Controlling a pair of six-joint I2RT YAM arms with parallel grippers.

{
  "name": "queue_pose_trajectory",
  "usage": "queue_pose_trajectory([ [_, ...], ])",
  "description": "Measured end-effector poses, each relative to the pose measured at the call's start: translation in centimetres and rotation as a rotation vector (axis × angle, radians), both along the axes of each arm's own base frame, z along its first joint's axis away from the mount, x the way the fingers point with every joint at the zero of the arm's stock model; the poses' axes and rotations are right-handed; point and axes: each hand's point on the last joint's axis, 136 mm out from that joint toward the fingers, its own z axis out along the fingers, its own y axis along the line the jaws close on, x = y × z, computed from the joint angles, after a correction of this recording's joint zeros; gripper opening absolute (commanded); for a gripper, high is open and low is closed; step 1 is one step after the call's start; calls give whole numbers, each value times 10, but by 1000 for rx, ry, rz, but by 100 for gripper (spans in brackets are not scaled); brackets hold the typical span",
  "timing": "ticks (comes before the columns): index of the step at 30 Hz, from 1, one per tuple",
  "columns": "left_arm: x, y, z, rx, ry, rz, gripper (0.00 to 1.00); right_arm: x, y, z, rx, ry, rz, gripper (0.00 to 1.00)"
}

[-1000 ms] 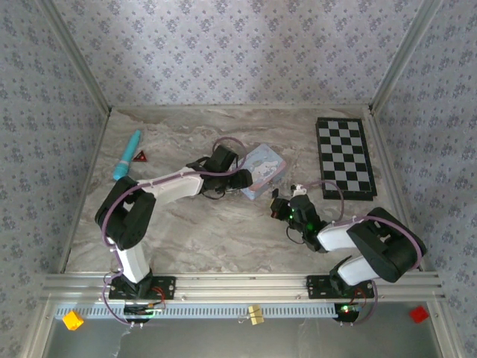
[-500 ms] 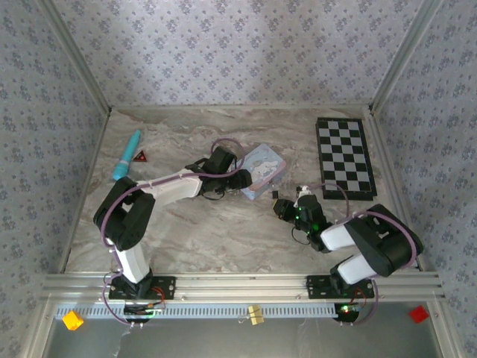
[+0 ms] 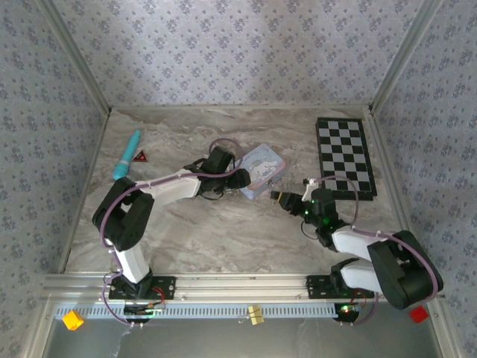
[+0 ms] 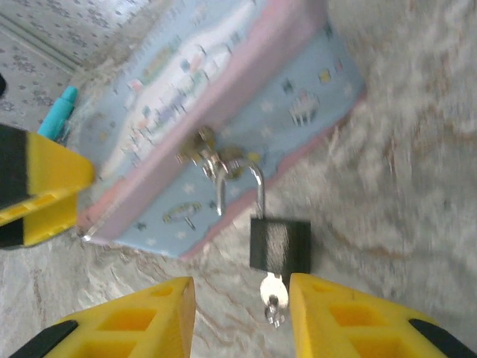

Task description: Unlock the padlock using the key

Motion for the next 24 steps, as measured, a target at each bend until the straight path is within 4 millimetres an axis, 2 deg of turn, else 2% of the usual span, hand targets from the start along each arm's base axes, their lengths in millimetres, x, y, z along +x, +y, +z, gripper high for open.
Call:
queue_pose_trajectory([
  [4, 0, 0, 0, 0, 0, 0, 73, 14, -7, 11, -26, -19, 48, 38],
  [7, 0, 0, 0, -1, 0, 0, 72, 16, -6, -1, -15, 27, 96, 37],
  [10, 0, 0, 0, -2, -1, 0, 72, 13, 5, -15, 11, 89, 183, 34],
  [14, -2, 2, 0, -10, -6, 5, 72, 18, 12, -23, 71, 136, 255, 32],
  [24, -2, 4, 0, -13, -4, 13, 72, 42, 21, -23, 97, 136, 312, 29],
])
